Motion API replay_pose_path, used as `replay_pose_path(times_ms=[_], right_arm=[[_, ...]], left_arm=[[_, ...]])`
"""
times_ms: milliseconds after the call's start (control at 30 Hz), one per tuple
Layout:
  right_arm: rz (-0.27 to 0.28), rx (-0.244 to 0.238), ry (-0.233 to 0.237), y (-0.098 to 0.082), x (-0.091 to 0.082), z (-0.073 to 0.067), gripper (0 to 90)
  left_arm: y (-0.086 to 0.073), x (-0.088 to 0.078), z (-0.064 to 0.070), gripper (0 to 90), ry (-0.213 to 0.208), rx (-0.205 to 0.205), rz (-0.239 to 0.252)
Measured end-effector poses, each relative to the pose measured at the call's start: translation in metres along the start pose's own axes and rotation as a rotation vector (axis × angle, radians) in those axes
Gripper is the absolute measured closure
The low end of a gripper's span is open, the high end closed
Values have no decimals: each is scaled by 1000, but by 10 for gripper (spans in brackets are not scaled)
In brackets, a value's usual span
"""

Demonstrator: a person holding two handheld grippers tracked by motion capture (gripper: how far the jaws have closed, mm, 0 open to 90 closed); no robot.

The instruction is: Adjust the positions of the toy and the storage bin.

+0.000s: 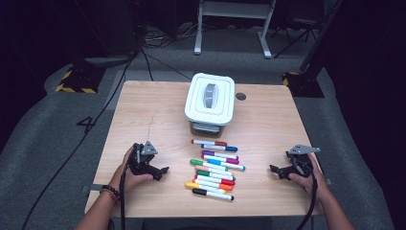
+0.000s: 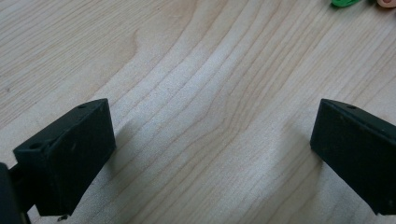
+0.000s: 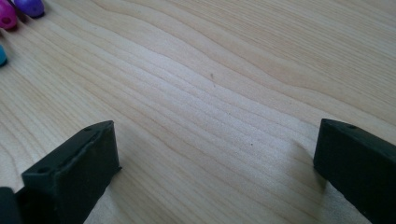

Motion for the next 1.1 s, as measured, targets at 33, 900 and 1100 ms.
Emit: replay_pose_path(times_ms=[33,900,1100], right_arm=[[0,-1,0,0,0,0,1],[2,11,-10,0,0,0,2],[0,3,-2,0,0,1,2]], left_arm=[[0,0,0,2,0,-1,0],[36,-11,1,223,17,3,66],[59,-23,8,267,29,23,131]])
Point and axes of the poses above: each handheld gripper's, and its own axes: x roughly forward along the jaws, y roughly out of its top, z roughly to its right, the point moved 8 cm from there along x, roughly forward along the jaws, and after that the axes turned 6 degrees about x, right-handed, at the moved point
